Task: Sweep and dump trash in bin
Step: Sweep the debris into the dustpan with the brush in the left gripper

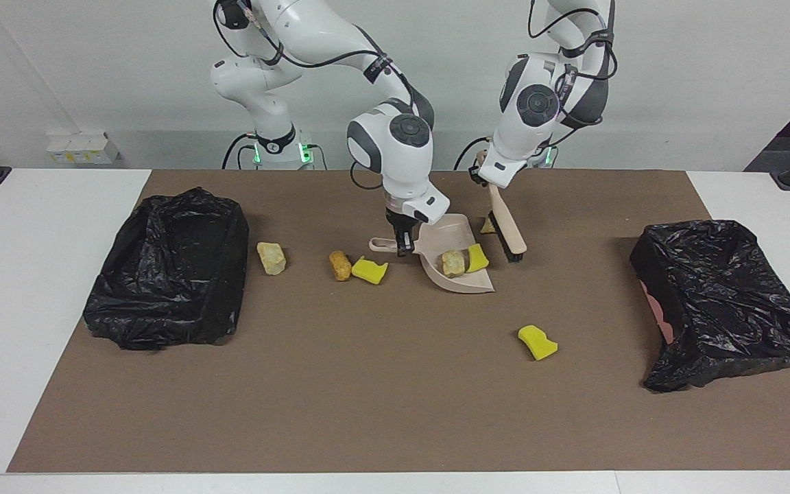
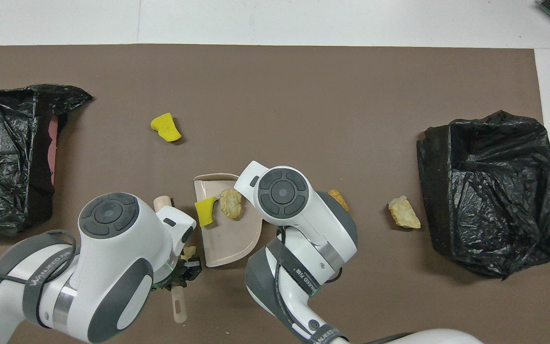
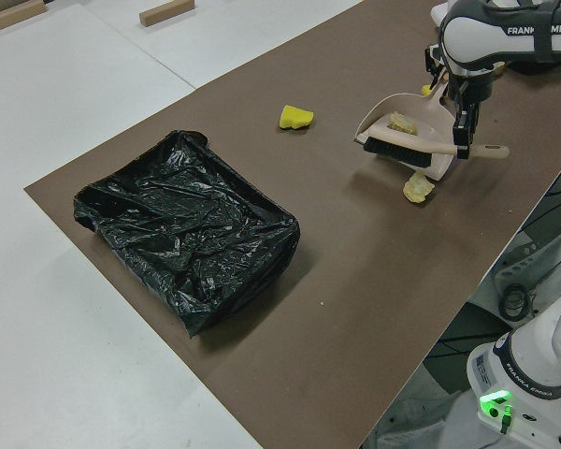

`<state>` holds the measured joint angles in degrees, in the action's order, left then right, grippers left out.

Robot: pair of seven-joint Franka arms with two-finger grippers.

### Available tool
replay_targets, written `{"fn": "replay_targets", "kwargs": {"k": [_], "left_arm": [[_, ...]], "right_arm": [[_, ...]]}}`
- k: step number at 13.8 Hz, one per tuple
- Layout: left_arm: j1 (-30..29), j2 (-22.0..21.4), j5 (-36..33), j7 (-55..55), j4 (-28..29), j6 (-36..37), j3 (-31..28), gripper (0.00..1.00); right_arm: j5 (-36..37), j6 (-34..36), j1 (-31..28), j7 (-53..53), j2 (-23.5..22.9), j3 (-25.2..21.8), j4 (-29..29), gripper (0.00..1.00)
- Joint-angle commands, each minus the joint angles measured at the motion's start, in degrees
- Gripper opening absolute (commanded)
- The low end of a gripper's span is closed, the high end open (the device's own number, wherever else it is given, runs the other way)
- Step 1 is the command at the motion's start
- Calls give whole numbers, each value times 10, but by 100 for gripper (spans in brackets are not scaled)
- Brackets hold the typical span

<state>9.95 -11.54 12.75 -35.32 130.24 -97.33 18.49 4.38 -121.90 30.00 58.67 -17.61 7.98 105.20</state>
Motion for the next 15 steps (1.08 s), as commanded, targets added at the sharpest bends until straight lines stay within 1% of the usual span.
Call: {"fn": "replay_targets", "kwargs": {"k": [1, 6, 8, 9, 11, 13, 15], "left_arm": [[-11, -30, 1, -17, 23, 20, 1, 0], [-12, -91, 1, -42, 96, 35, 0, 0], [-14, -104, 0, -73, 135, 18, 3, 0], [-10, -104, 0, -86, 148, 8, 5, 0], [0, -103, 1, -122, 172, -62, 7, 0], [13, -84, 18, -134, 172, -124, 8, 0], [30, -60, 53, -127, 159, -201, 12, 0]], "right_arm": [[14, -6, 11, -4, 28, 4, 40, 0], [15, -8, 22, 25, 45, 4, 65, 0], [16, -8, 23, 30, 50, 4, 76, 0], [16, -6, 23, 36, 51, 4, 77, 0], [16, -7, 23, 36, 50, 4, 75, 0], [15, -13, 23, 30, 50, 4, 74, 0], [14, -25, 22, 24, 47, 4, 74, 0]]}}
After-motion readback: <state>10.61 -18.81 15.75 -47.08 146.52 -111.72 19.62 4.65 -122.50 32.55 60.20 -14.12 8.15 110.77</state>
